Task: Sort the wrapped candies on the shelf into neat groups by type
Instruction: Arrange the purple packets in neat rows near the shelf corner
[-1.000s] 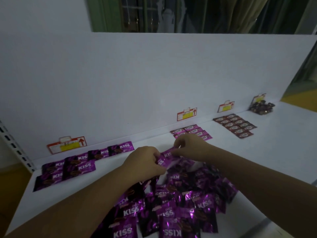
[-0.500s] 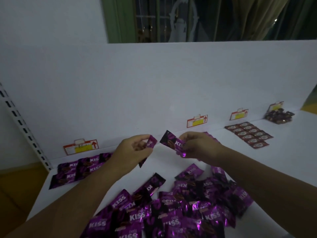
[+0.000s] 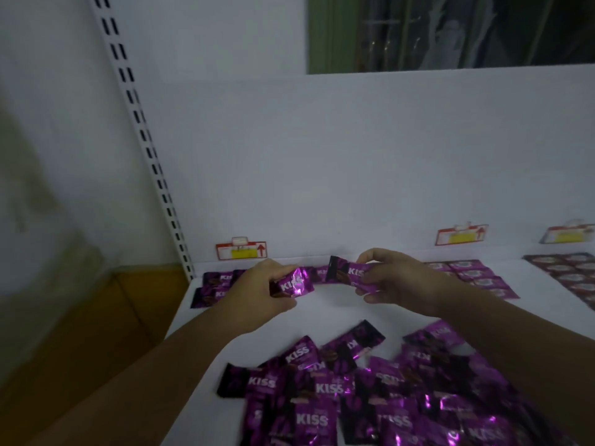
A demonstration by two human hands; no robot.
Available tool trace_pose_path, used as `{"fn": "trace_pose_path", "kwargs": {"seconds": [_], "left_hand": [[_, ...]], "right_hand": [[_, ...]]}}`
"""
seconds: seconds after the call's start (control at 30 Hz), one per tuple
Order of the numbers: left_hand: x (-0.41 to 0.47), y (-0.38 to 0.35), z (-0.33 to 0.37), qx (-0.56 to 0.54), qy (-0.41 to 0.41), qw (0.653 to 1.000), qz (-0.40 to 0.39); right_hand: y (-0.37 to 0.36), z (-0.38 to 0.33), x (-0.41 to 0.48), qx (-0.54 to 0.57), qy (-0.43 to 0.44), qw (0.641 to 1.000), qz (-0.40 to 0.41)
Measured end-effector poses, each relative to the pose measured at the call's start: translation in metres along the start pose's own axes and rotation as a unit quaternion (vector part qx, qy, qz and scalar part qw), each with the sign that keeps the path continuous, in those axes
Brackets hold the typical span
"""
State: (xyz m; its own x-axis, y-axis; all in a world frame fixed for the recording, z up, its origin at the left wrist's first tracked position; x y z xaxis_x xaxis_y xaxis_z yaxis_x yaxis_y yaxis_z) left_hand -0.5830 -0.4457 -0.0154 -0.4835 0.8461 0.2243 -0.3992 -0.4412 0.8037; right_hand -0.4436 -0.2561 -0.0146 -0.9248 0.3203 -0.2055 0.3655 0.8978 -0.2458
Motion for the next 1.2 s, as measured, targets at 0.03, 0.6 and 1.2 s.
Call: {"fn": "trace_pose_path", "kwargs": {"seconds": [0.03,0.6,1.2], "left_hand": [[-0.001,0.005,-0.005,0.001,0.01,1.0,0.017],[0.017,0.004,-0.031,0.152,0.033,0.988,0.026],[0.026,-0.017,-0.042,0.186,-0.025,0.982,0.01]], "right_hand": [[-0.002,0.001,0.004,-0.008,0.0,1.0,0.003],[-0.01,0.016,0.023,-0.495,0.074,0.866,-0.001],[-0.027,0.011,0.044,-0.578,0.193,0.793,-0.005]]}}
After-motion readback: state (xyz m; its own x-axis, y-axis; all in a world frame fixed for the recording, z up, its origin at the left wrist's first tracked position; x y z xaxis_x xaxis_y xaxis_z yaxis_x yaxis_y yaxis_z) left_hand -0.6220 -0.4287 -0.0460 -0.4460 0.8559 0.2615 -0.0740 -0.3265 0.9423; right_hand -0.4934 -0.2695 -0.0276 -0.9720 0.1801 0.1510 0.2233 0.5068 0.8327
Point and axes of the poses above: each hand's wrist, its own x-axis towards the middle knuckle, its own y-axis out of the back of the hand, z = x × y, the point moved 4 cm from there along x, towards the middle knuckle, and after that the axes turned 13 degrees about x, right-handed, at the moved point
